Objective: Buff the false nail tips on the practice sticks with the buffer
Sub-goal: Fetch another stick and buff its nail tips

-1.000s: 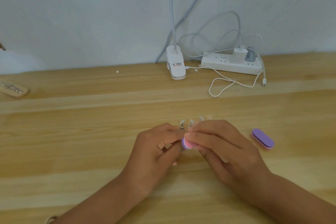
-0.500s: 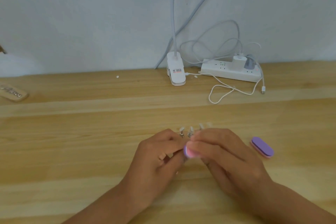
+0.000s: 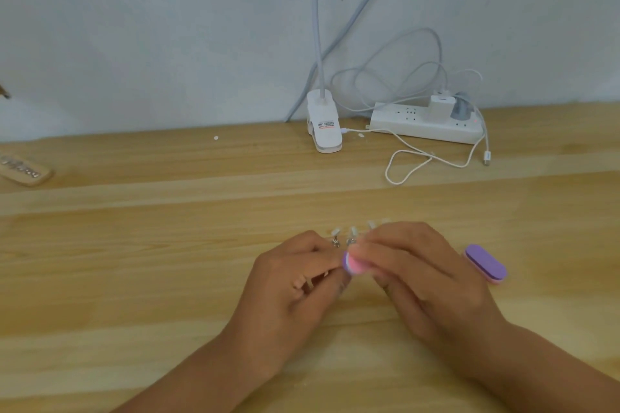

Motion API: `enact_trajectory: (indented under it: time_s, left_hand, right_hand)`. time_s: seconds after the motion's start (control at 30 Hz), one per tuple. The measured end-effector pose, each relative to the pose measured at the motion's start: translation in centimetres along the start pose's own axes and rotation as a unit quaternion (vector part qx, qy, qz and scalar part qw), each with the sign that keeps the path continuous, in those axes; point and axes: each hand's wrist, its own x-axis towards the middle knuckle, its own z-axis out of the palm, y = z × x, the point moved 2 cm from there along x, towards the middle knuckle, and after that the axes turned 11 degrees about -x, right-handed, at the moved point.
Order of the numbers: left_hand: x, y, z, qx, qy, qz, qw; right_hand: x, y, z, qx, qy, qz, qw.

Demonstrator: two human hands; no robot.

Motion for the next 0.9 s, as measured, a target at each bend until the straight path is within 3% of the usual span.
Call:
enact_trajectory:
  time_s: [0.17, 0.3, 0.4, 0.47, 0.6, 0.73, 0.9]
  left_hand:
    - [-0.2, 0.2, 0.1, 0.009, -0.001, 0.021, 1.000]
    - [-0.3, 0.0, 0.1, -0.003, 0.005, 0.009, 1.000]
    - [-0.3, -0.1, 0.1, 0.008, -0.002, 0.019, 1.000]
    - [-0.2, -0.2, 0.0, 0.002, 0.006, 0.011, 1.000]
    - [-0.1, -0.3, 0.0, -0.030, 0.016, -0.014, 0.999]
    - [-0.1, -0.1, 0.0, -0.032, -0.005, 0.008, 0.999]
    - [-0.1, -0.1, 0.0, -0.041, -0.003, 0.003, 0.999]
  right_hand:
    - [-0.2, -0.6, 0.2, 0.001, 0.016, -0.036, 0.999]
    - [0.1, 0.0, -0.2, -0.002, 0.016, 0.004, 1.000]
    - [-0.1, -0.9, 0.3, 0.006, -0.003, -0.022, 1.000]
    - [0.1, -0.3, 0.1, 0.020, -0.018, 0.016, 0.999]
    - [0.3, 0.7, -0.8, -0.042, 0.053, 0.070, 0.995]
    - [-0.1, -0.4, -0.1, -0.013, 0.032, 0.011, 0.999]
    - [-0.1, -0.2, 0.0, 0.006, 0.014, 0.007, 1.000]
